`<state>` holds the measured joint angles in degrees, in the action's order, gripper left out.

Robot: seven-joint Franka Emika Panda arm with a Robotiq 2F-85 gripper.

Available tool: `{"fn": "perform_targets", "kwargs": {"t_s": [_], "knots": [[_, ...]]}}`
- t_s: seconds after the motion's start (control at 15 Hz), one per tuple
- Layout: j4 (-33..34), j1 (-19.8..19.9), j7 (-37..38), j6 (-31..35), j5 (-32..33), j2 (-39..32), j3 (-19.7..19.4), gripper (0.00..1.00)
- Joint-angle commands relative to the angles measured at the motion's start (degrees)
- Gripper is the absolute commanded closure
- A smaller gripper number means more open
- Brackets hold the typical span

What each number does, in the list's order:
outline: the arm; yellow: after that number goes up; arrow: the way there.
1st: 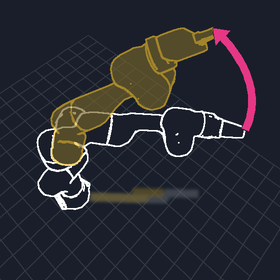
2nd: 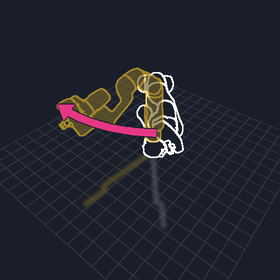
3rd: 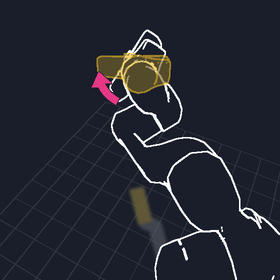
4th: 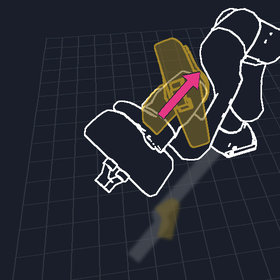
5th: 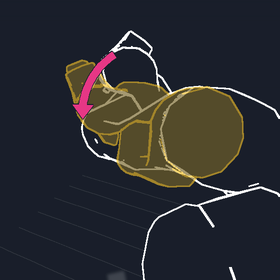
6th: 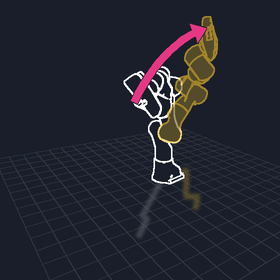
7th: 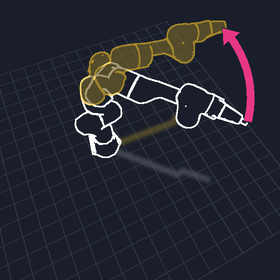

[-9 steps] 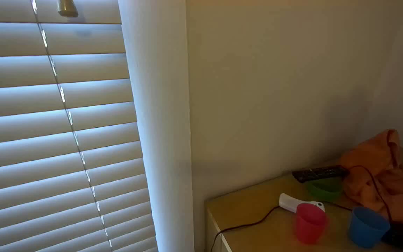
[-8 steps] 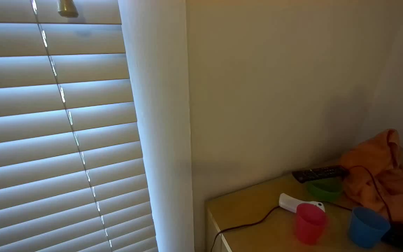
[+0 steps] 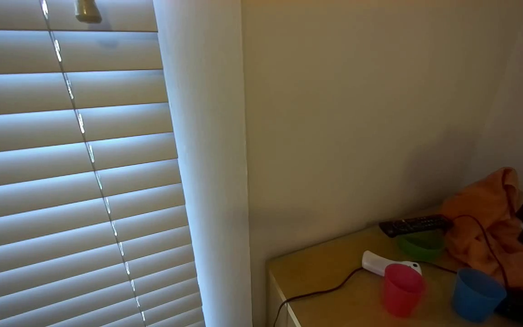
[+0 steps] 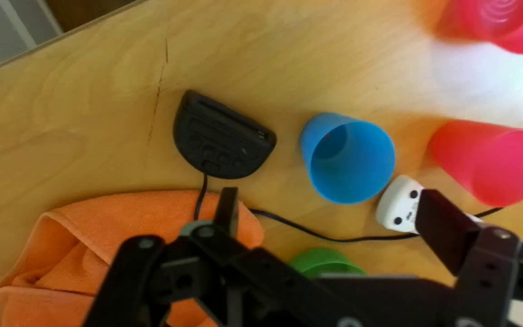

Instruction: Shift the small item from the blue cup to the pink cup

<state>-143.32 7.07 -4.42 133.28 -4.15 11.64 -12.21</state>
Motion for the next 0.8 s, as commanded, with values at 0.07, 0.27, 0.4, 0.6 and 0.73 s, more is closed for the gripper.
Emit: {"fn": "perform_targets", "kwargs": {"t_s": [0.07, 0.27, 0.4, 0.6, 0.73], "knots": [[0.66, 1.35, 5.33, 4.08, 5.29, -8.77, 2.08, 0.0], [1.3, 1.29, 5.43, 5.37, 5.82, -12.75, 1.89, 0.0], [1.8, 0.99, 4.68, 8.24, 4.62, -15.29, 2.05, 0.06], [3.12, 0.47, 5.03, 10.99, 4.0, -19.11, 2.75, 0.08], [4.22, 0.32, 4.14, 11.32, 3.27, -21.77, 3.49, 0.17]]}}
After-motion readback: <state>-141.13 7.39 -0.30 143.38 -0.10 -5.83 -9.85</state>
